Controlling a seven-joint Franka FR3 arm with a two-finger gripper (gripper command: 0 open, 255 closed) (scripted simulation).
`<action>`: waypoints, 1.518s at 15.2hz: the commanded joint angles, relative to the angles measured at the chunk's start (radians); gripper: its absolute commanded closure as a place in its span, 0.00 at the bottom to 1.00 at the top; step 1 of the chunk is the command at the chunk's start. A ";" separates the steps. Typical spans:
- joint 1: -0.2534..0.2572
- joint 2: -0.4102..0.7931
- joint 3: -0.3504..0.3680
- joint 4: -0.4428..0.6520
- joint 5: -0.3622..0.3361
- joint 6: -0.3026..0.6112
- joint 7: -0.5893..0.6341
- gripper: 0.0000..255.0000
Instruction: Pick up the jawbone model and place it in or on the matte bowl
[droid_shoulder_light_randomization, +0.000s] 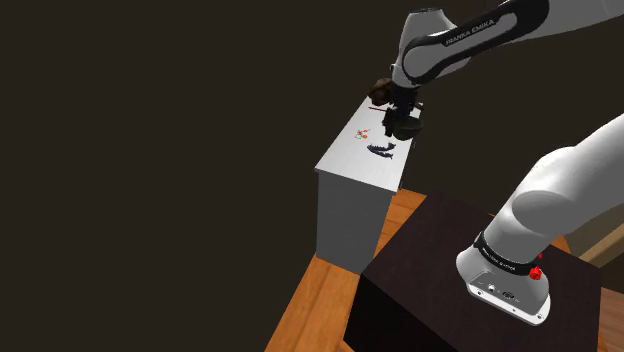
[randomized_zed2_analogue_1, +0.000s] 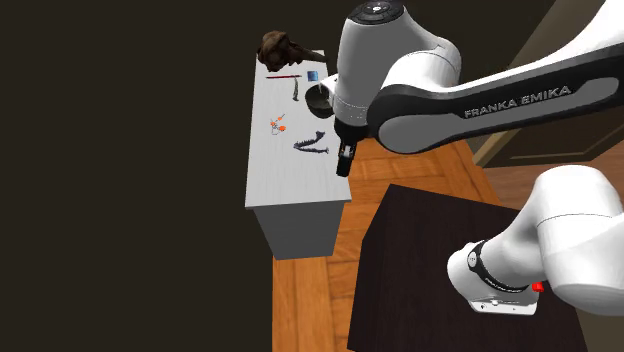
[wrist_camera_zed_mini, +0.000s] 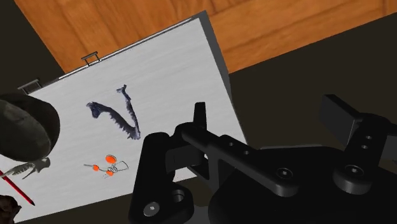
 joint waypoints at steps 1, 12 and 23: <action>-0.008 0.071 -0.020 0.011 -0.014 0.060 -0.033 0.00; -0.060 0.486 -0.093 0.189 -0.016 0.304 -0.223 0.00; -0.165 0.906 -0.079 0.520 0.021 0.410 -0.386 0.00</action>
